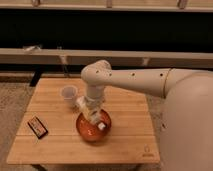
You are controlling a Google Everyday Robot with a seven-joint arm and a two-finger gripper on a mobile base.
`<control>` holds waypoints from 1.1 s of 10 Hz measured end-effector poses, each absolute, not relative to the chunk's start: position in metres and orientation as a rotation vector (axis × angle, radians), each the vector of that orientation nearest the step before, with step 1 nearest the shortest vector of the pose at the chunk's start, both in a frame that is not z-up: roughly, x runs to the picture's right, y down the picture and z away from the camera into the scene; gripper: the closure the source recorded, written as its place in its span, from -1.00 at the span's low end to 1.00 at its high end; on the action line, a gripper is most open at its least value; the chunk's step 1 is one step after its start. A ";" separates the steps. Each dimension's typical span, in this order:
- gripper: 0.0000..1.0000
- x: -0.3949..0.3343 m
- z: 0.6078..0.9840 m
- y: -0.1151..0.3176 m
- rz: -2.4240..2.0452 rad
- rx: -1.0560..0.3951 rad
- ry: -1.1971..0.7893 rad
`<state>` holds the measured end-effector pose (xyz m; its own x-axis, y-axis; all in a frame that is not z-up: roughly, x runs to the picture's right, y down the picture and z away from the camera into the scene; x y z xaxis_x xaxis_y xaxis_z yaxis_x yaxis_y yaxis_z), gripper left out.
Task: Place the bottle in the ceramic bowl
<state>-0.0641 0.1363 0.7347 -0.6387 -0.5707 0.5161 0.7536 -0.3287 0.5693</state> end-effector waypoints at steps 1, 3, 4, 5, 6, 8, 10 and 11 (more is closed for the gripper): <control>-0.56 -0.062 0.734 0.139 -2.020 -0.287 -1.027; -0.60 -0.056 0.732 0.144 -1.990 -0.288 -1.023; -0.60 -0.058 0.732 0.145 -1.991 -0.283 -1.024; -0.60 -0.061 0.732 0.145 -1.993 -0.274 -1.026; -0.60 -0.060 0.733 0.144 -1.990 -0.267 -1.023; -0.60 -0.057 0.734 0.143 -1.984 -0.255 -1.016; -0.60 -0.059 0.735 0.143 -1.985 -0.255 -1.019; -0.60 -0.059 0.735 0.143 -1.985 -0.255 -1.019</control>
<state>-0.0585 0.1432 0.7349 -0.6037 -0.6066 0.5172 0.7739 -0.2903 0.5629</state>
